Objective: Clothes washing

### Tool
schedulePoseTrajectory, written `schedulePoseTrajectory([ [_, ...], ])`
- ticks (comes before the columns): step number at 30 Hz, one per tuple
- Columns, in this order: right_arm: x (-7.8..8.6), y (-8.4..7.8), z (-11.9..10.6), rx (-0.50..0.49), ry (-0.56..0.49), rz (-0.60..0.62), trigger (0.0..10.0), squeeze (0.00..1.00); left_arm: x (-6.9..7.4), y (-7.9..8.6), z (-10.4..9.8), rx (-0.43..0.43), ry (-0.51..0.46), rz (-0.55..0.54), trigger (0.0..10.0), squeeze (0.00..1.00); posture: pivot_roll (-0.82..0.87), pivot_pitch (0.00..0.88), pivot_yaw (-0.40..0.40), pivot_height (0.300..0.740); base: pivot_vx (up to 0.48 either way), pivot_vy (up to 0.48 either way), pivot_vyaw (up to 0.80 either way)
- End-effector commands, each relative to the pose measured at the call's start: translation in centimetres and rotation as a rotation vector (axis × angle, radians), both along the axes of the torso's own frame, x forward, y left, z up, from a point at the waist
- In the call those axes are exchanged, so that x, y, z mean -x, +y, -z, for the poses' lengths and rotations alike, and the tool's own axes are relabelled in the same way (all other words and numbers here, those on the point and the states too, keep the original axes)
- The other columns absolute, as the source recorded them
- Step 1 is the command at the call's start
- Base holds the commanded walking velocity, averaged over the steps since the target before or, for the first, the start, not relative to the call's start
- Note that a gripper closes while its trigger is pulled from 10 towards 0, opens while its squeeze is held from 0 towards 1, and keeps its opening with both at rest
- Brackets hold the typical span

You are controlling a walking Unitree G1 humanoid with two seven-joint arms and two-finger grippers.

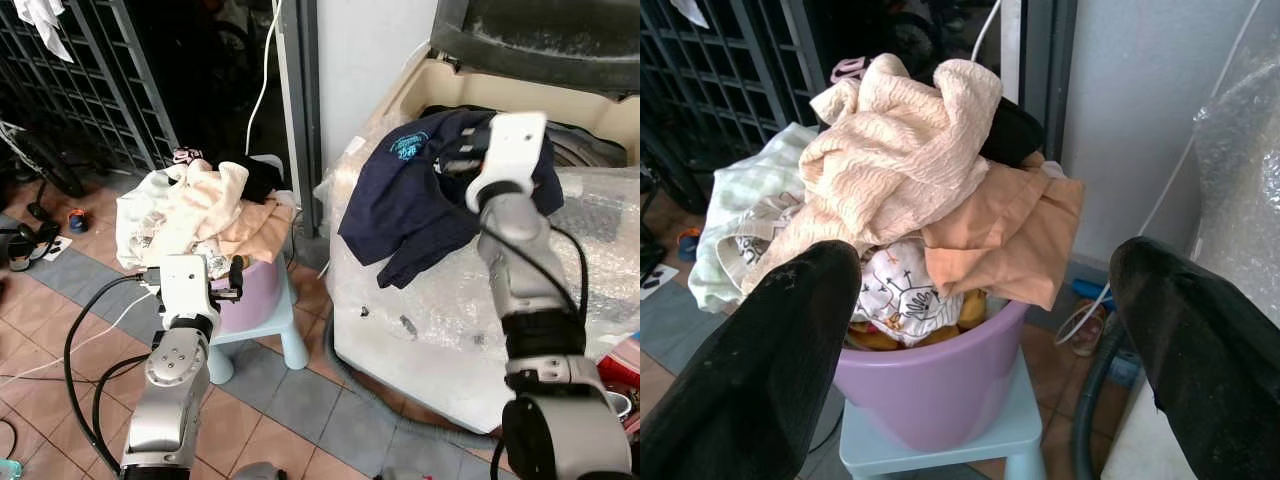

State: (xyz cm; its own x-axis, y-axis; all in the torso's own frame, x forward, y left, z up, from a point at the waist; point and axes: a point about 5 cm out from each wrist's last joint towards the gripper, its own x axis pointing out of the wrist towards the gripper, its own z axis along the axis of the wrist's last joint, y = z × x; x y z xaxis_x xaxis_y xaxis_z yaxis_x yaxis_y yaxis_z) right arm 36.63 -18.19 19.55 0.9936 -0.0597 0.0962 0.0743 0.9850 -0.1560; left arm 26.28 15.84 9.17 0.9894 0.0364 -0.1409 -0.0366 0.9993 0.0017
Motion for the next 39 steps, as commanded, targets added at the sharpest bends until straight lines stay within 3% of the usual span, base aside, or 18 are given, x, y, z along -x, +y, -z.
schedulePoseTrajectory([
  [1,0.0,0.7,-0.9,-0.031,-0.035,-0.044,10.0,0.0,0.0,0.2,-0.3,0.011,-0.016,0.005,10.0,0.0,-0.05,0.02,0.072,0.74,0.244,0.0,0.0],
  [4,-0.6,0.3,-2.5,-0.062,-0.073,-0.061,10.0,0.0,0.0,0.2,-0.4,0.012,-0.021,0.006,10.0,0.0,-0.05,0.018,0.072,0.74,0.35,0.0,-0.21],
  [9,-3.7,-0.1,-7.0,0.001,-0.099,-0.07,10.0,0.0,-0.4,-0.1,-0.3,0.016,-0.018,0.026,10.0,0.0,-0.06,0.018,0.079,0.74,0.406,0.0,-0.64],
  [11,-4.3,-1.8,-11.0,0.006,-0.199,0.037,10.0,0.0,-0.6,-0.4,-0.4,0.019,-0.022,0.029,10.0,0.0,-0.06,0.017,0.077,0.74,0.36,0.0,-0.67],
  [13,-2.8,-6.1,-15.9,-0.056,-0.417,0.3,10.0,0.0,-0.6,-0.5,-0.5,0.014,-0.025,0.016,10.0,0.0,-0.05,0.018,0.066,0.74,0.0,0.0,-0.32],
  [16,-2.0,-6.8,-17.6,-0.01,-0.509,0.286,10.0,0.0,-0.4,-0.2,-0.4,0.018,-0.022,-0.014,10.0,0.0,-0.05,0.02,0.058,0.74,0.0,0.0,0.0],
  [19,-3.1,-4.8,-13.8,-0.006,-0.371,0.122,10.0,0.0,-0.3,0.0,-0.3,0.028,-0.014,-0.027,10.0,0.0,-0.05,0.023,0.055,0.74,0.0,0.0,0.0],
  [20,-3.3,-2.7,-9.2,-0.026,-0.245,-0.056,10.0,0.0,-0.2,0.1,-0.3,0.024,-0.013,-0.027,10.0,0.0,-0.04,0.027,0.055,0.74,0.0,0.0,0.0],
  [21,-3.0,-1.9,-7.7,-0.033,-0.202,-0.132,10.0,0.0,-0.2,0.1,-0.3,0.023,-0.011,-0.029,10.0,0.0,-0.04,0.027,0.055,0.74,0.0,0.0,0.0],
  [22,-2.9,-1.6,-7.3,-0.036,-0.192,-0.165,10.0,0.0,-0.2,0.1,-0.3,0.024,-0.009,-0.031,10.0,0.0,-0.04,0.027,0.055,0.74,0.0,0.0,0.0],
  [23,-2.0,0.1,-5.8,-0.07,-0.147,-0.344,10.0,0.0,-0.1,0.3,-0.1,0.025,0.004,-0.035,10.0,0.0,-0.05,0.028,0.063,0.74,0.0,0.0,0.0],
  [25,-1.4,1.0,-5.0,-0.074,-0.114,-0.425,10.0,0.0,-0.2,0.3,-0.1,0.024,0.006,-0.03,10.0,0.0,-0.05,0.028,0.063,0.74,0.0,0.0,0.0],
  [26,-0.3,2.1,-3.9,-0.064,-0.067,-0.545,10.0,0.0,-0.3,0.2,0.0,0.019,0.007,-0.02,10.0,0.0,-0.05,0.026,0.065,0.74,0.0,0.0,0.0],
  [27,0.4,2.5,-3.5,-0.051,-0.068,-0.602,10.0,0.36,-0.3,0.1,-0.1,0.015,0.006,-0.016,10.0,0.0,-0.05,0.026,0.066,0.74,0.0,0.0,0.0],
  [28,1.0,2.7,-3.3,-0.057,-0.077,-0.626,10.0,1.0,-0.4,0.1,-0.1,0.014,0.005,-0.014,10.0,0.0,-0.05,0.026,0.066,0.74,0.0,0.0,0.0],
  [31,1.3,1.9,-3.8,-0.151,-0.18,-0.474,10.0,1.0,-0.4,0.1,-0.1,0.013,0.005,-0.016,10.0,0.0,-0.06,0.025,0.065,0.74,0.0,0.0,0.0],
  [33,3.2,2.9,-3.4,-0.181,-0.233,-0.459,10.0,1.0,-0.4,0.2,-0.1,0.009,0.008,-0.038,10.0,0.0,-0.06,0.021,0.06,0.74,0.0,0.0,0.0],
  [39,6.2,5.0,0.2,-0.138,-0.144,-0.429,10.0,1.0,-0.5,0.1,0.0,0.01,0.01,-0.037,10.0,0.0,-0.05,0.021,0.055,0.74,0.0,0.0,0.0],
])
